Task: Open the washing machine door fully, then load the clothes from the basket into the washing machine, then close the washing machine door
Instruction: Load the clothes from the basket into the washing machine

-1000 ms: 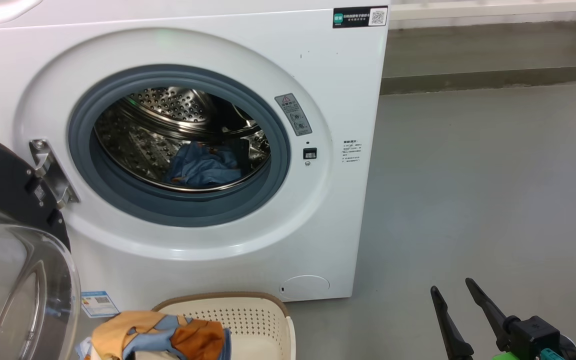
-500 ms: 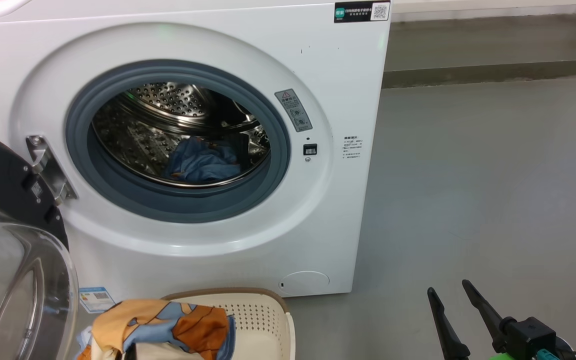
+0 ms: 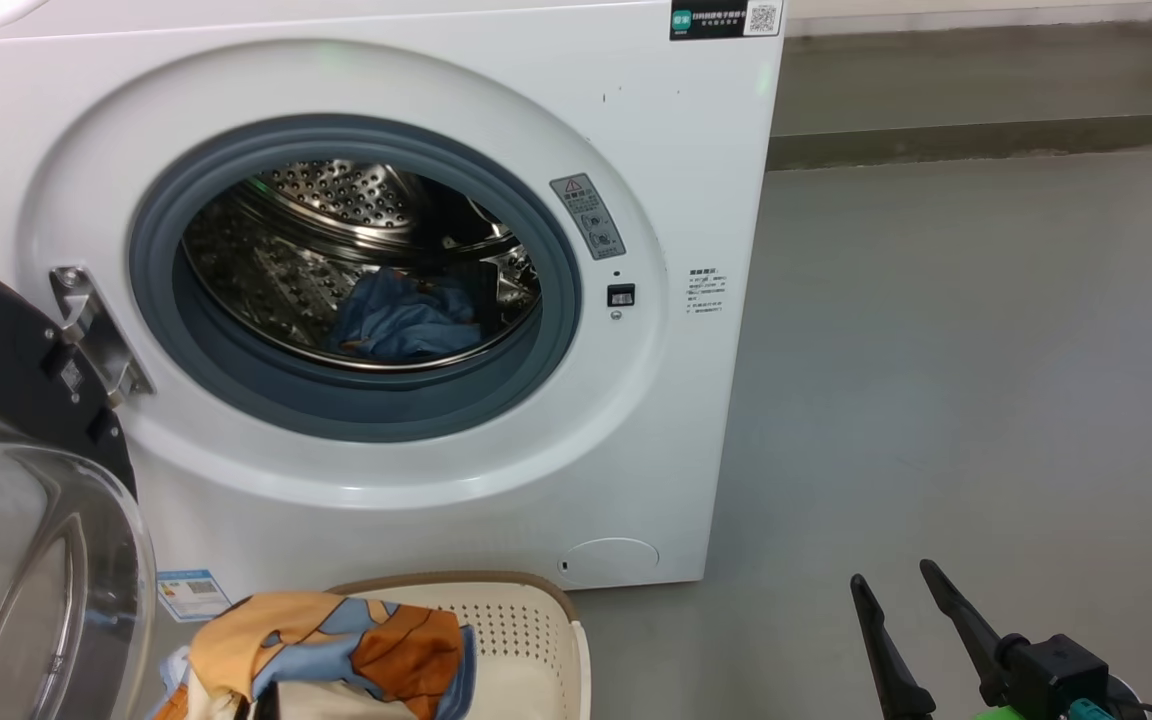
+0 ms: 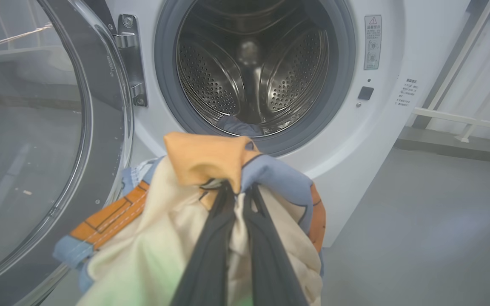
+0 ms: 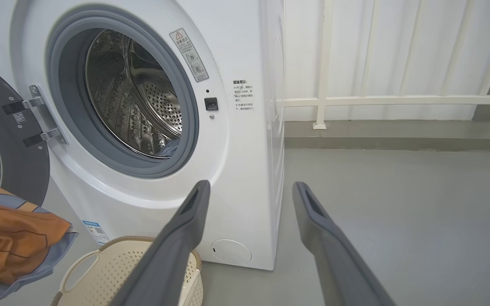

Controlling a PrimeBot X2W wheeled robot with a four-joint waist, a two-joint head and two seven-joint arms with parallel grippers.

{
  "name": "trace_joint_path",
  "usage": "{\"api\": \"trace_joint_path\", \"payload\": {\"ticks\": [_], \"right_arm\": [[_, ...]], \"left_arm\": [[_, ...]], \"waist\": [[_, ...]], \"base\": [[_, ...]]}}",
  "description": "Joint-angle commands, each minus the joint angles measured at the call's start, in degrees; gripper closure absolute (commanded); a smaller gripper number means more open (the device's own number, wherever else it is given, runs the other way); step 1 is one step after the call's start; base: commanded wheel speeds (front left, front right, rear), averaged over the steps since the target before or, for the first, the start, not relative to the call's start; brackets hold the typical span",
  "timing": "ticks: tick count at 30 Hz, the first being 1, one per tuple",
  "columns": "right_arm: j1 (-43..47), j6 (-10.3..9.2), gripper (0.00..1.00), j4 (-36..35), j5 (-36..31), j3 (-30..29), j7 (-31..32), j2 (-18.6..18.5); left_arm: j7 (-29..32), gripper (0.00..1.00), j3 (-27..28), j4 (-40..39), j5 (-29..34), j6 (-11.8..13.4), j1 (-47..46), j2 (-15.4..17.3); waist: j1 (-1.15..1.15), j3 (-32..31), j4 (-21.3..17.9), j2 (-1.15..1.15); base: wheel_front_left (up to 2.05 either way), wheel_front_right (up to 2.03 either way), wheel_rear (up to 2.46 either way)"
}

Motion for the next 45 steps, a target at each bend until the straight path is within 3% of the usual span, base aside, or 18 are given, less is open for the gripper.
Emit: {"api": "trace_joint_path", "payload": {"ticks": [1, 19, 34, 39, 45], "right_arm": [[-1.6, 0.09, 0.0, -1.45, 0.09, 1.11, -0.27, -0.35], [-2.62, 0.09, 0.0, -1.9, -0.26, 1.86, -0.27, 0.52], [-4.17, 0.09, 0.0, -4.03, 1.34, 5.42, -0.27, 1.28], [-5.07, 0.09, 0.0, -5.28, 2.93, 7.55, -0.27, 1.3], [-5.77, 0.09, 0.0, -6.38, 4.11, 9.58, -0.27, 1.3]], "left_arm": [[-0.78, 1.0, 1.72, -1.93, 0.09, 0.12, -2.06, 0.07], [-0.78, 1.0, 0.69, 1.52, -1.91, -1.24, -6.26, 0.06], [-0.78, 1.0, 5.27, 9.04, -2.14, -1.61, -18.3, 0.63], [-0.78, 1.0, 8.47, 13.6, -2.95, -2.09, -24.49, 2.14], [-0.78, 1.0, 13.55, 19.94, -3.8, -2.2, -32.6, 6.19]], "waist": [[0.0, 0.07, -0.06, 0.0], [0.0, 2.78, -2.93, 0.0], [0.0, 6.26, -11.26, 0.0], [0.0, 8.09, -14.95, 0.0], [0.0, 11.29, -19.25, 0.0]], "base": [[0.0, 0.0, 0.0], [0.0, 0.0, 0.0], [0.0, 0.0, 0.0], [0.0, 0.0, 0.0], [0.0, 0.0, 0.0]]}}
